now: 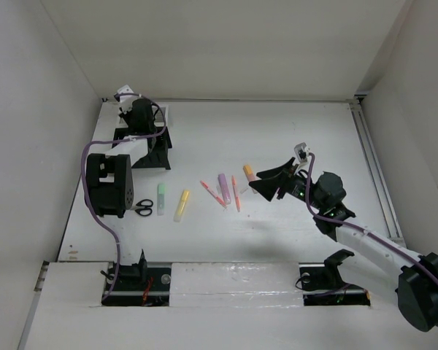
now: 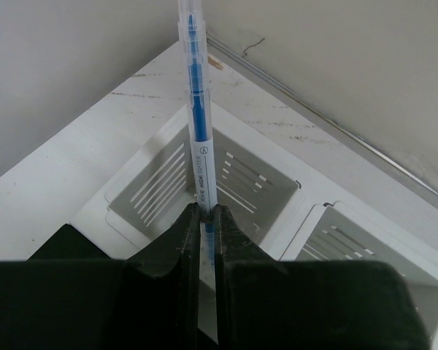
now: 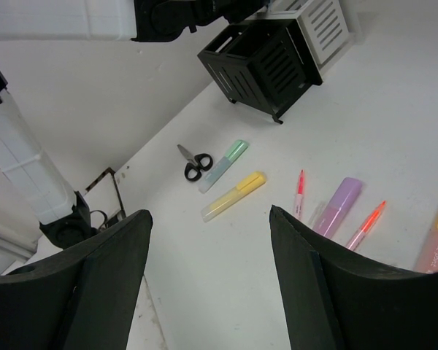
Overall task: Sort the stationery into containers
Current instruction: Place the pen in the storage box, then pick up the pen from the center of the board.
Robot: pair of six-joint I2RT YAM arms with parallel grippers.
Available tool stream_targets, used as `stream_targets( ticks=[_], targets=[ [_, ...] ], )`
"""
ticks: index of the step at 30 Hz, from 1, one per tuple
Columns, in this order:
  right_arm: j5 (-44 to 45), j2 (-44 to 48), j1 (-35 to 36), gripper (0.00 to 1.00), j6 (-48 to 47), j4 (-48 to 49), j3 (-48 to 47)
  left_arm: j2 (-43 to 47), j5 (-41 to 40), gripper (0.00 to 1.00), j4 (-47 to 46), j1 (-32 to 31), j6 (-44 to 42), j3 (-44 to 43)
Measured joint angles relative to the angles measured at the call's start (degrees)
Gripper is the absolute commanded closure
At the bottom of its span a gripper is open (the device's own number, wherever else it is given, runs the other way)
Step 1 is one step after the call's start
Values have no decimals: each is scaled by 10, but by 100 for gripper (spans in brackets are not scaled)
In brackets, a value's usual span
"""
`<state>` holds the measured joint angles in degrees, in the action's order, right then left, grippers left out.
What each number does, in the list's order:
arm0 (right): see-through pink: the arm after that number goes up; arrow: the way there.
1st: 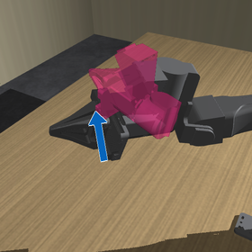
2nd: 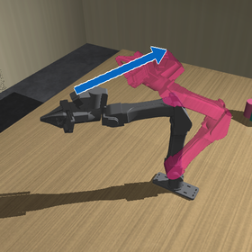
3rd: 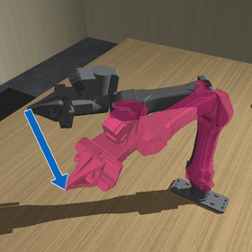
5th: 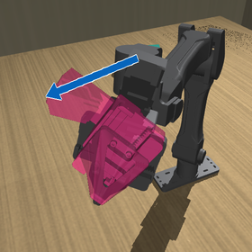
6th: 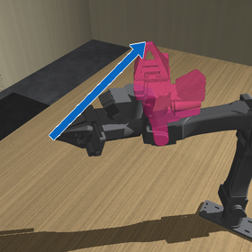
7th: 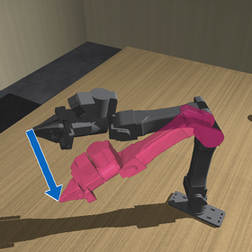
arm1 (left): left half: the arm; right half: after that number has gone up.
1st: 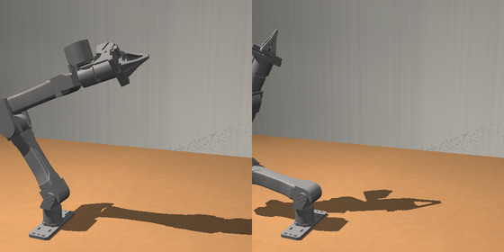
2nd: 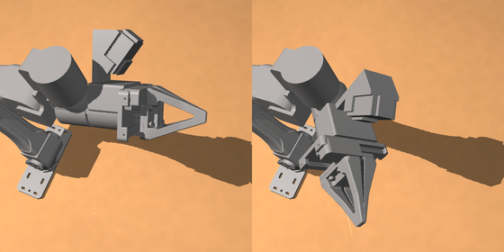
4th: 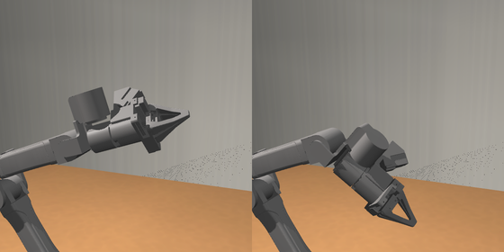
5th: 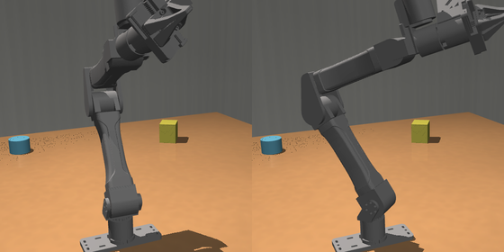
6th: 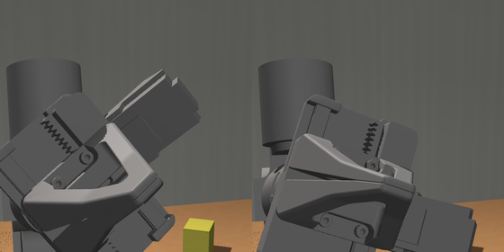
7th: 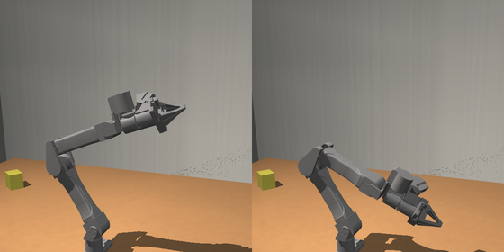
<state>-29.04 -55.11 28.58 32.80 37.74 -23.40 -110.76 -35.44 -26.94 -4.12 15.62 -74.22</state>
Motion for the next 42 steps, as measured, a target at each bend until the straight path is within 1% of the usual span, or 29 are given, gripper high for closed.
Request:
stream_targets(
  ticks=[6,7,8,11,15,19,20,26,28,30,32,33,34,35,36,37,38,39,40,42],
  targets=[
    [0,0,0,28,0,0,0,0,-1,83,11,0,8,-1],
    [0,0,0,28,0,0,0,0,-1,78,11,0,9,-1],
    [0,0,0,28,0,0,0,0,0,76,11,0,10,-1],
    [0,0,0,28,0,0,0,0,0,76,13,0,11,-6],
    [0,0,0,28,0,0,0,0,2,69,15,0,12,-8],
    [0,-2,0,28,0,0,0,-1,3,66,16,-1,13,-8],
    [0,-3,0,28,0,0,0,-1,3,63,16,-3,14,-8],
    [0,-8,0,28,-1,0,0,3,6,52,25,-17,14,-14],
    [-1,-8,0,28,-3,-2,-1,15,10,48,33,-22,14,-15],
    [-1,-8,0,25,-12,-10,-8,33,14,48,42,-28,14,-17],
    [-2,-13,0,24,-25,-27,-23,57,18,45,50,-30,14,-24],
    [-2,-17,0,22,-32,-37,-33,70,20,42,55,-30,14,-29],
    [-2,-23,0,12,-39,-51,-45,83,20,38,58,-30,14,-37],
    [-2,-31,0,10,-46,-63,-59,96,19,34,61,-32,13,-44],
    [-2,-41,0,0,-57,-76,-75,109,14,28,68,-33,11,-54],
    [0,-52,0,0,-67,-94,-90,119,7,19,74,-36,9,-64],
    [5,-68,0,0,-84,-129,-116,128,2,15,82,-40,5,-77],
    [12,-79,0,0,-97,-150,-131,137,-3,6,99,-47,2,-96],
    [22,-92,0,0,-111,-179,-150,140,-5,0,123,-53,0,-120],
    [46,-110,0,0,-137,-231,-177,141,-1,0,192,-65,10,-183]
  ],
)
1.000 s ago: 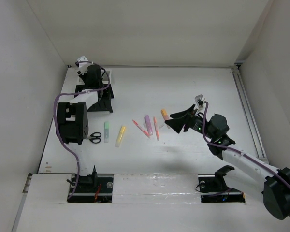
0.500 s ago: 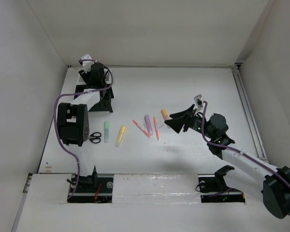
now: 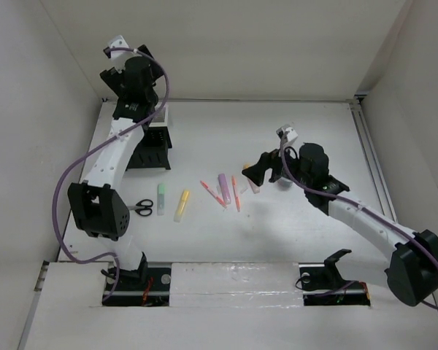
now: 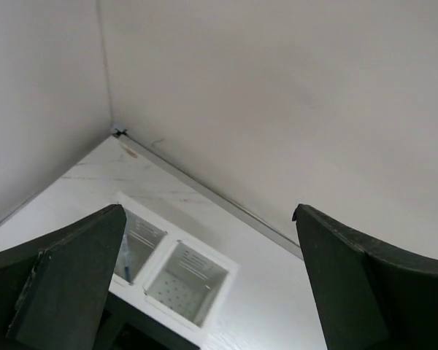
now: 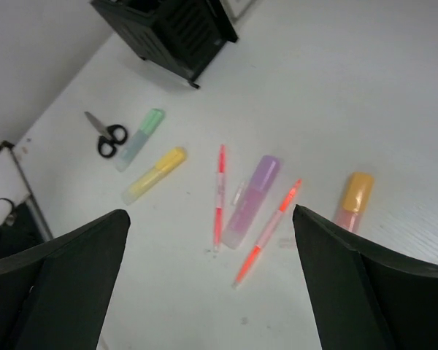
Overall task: Sort the stationery into containers
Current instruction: Pick up the pen from the center of the board.
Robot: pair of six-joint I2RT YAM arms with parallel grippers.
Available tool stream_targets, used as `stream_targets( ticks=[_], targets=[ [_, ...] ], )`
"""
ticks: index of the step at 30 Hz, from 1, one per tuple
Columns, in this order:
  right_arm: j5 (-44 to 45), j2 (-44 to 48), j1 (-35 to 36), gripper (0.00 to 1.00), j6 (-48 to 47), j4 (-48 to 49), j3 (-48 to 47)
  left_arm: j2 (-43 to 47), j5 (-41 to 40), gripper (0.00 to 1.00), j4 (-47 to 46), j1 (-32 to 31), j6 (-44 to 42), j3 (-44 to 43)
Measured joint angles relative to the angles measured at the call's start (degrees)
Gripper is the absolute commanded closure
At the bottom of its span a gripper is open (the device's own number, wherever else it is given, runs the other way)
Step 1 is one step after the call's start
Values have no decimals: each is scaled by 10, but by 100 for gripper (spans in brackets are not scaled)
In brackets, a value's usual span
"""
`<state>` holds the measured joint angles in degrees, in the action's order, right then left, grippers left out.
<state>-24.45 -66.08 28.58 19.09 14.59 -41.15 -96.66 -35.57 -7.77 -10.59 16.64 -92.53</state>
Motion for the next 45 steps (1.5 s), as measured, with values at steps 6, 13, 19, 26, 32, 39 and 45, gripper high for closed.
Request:
stream_targets(
  ticks=[6,13,19,26,32,39,45],
  targets=[
    [107,-18,26,9,-57,-142,-49,36,56,0,212,-14,92,-93],
    [216,29,41,15,-73,-238,-59,172,104,0,317,-80,207,92],
    [252,57,41,18,-84,-280,-92,162,99,0,351,-259,332,216],
    [267,90,41,18,-92,-310,-93,132,66,0,403,-373,488,261],
    [279,124,41,18,-99,-318,-93,42,70,0,428,-388,567,258],
    [273,126,41,18,-103,-326,-93,11,73,5,458,-388,632,256],
    [258,124,41,16,-106,-325,-93,8,73,12,460,-380,653,255]
  ],
)
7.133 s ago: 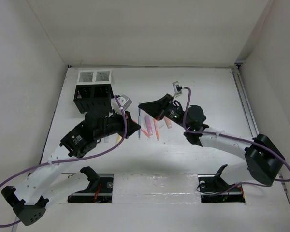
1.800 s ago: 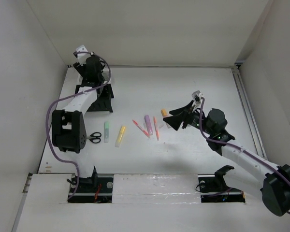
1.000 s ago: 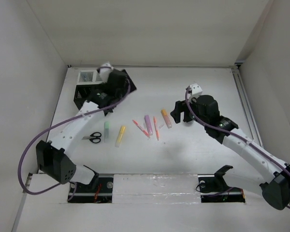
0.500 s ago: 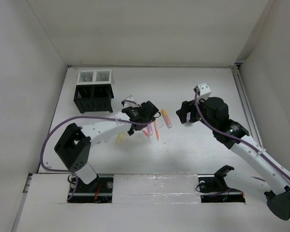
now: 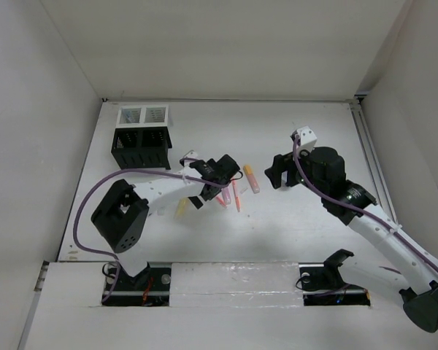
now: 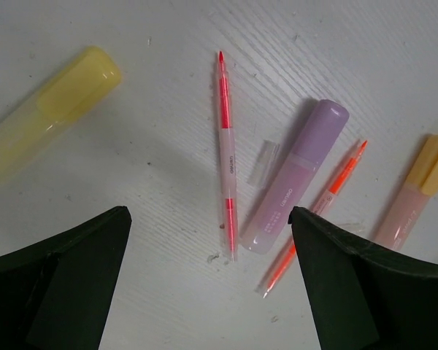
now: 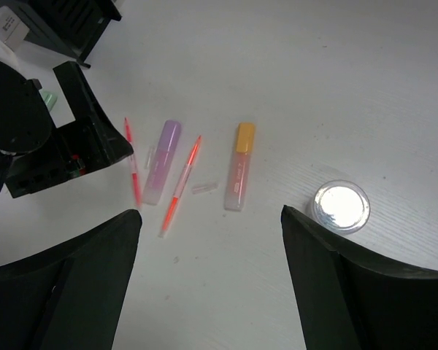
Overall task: Sort the stationery into containers
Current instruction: Pick up the pen from the center of the board.
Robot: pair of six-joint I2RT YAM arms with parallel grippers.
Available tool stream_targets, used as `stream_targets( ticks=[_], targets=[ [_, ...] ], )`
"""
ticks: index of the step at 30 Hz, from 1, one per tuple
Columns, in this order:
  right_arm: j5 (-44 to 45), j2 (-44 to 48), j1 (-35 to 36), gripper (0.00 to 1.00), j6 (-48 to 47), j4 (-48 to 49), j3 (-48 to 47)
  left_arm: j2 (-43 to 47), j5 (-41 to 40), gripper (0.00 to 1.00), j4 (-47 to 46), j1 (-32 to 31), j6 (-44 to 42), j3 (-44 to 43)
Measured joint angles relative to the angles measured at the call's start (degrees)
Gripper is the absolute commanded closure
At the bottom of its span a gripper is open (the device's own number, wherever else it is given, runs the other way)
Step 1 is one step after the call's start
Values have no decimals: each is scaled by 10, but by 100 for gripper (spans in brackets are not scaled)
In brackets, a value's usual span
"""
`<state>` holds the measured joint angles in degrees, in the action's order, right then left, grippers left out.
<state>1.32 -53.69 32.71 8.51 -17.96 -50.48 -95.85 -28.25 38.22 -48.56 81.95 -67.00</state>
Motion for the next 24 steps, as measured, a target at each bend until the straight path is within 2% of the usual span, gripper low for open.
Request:
stream_targets(
  ticks=[8,24],
  targets=[
    [-14,0,0,16,-2,4,4,-50,3,18,8,13,7,-14],
    [-29,3,0,14,-2,5,8,-63,15,18,7,18,20,-13]
  ],
)
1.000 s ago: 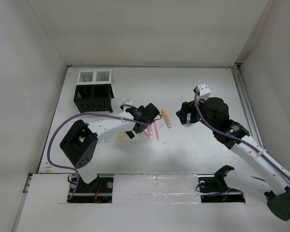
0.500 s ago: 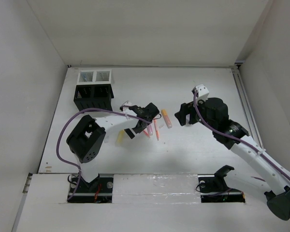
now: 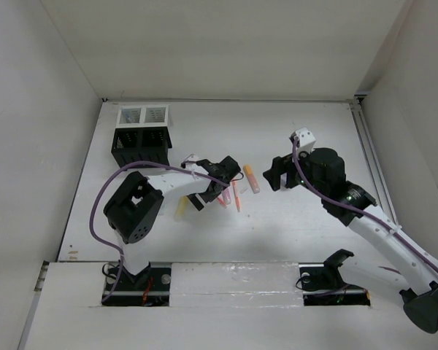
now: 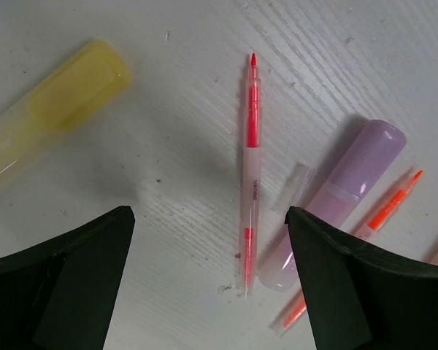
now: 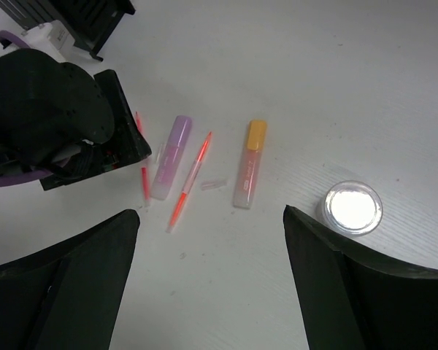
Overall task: Sort the stationery into containers
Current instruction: Pick up the pen from the center of the board.
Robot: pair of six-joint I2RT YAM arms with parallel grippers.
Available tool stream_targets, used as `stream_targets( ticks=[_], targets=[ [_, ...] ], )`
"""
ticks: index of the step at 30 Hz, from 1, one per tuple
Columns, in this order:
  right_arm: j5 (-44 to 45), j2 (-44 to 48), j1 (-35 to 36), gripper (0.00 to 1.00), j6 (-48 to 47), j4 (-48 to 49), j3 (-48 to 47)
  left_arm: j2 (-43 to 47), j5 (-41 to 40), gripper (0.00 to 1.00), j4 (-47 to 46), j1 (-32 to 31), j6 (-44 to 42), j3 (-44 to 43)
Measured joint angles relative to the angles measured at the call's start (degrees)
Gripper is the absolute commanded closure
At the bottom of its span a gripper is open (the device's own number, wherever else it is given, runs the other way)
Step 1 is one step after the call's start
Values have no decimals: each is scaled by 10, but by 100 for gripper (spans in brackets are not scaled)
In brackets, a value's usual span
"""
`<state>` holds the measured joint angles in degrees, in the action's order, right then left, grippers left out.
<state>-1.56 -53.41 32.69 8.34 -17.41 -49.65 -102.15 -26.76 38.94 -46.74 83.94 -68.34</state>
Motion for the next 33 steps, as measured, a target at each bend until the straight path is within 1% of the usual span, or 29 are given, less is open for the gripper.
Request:
stream_targets(
  ticks=[5,13,17,18,20,21,22,28,30,33],
  targets=[
    [-4,9,0,14,0,2,1,-24,5,18,8,0,8,0],
    [-13,18,0,14,0,12,11,-25,18,18,16,0,17,0],
    [-19,19,0,14,0,13,12,-28,20,19,18,0,21,0],
    [-20,21,0,14,0,16,14,-28,21,22,19,0,21,0],
    [-21,29,0,14,0,16,19,-28,22,22,20,0,22,0],
    [-21,33,-1,14,0,16,22,-29,22,23,21,0,24,0],
    [-21,37,-1,14,0,16,24,-30,22,33,22,0,24,0],
    [-21,59,-2,14,0,17,26,-37,22,34,37,0,31,-7],
    [-22,64,-2,14,0,17,28,-39,22,40,39,0,32,-9],
    [-22,70,-2,14,0,17,28,-40,23,56,46,1,32,-9]
  ],
)
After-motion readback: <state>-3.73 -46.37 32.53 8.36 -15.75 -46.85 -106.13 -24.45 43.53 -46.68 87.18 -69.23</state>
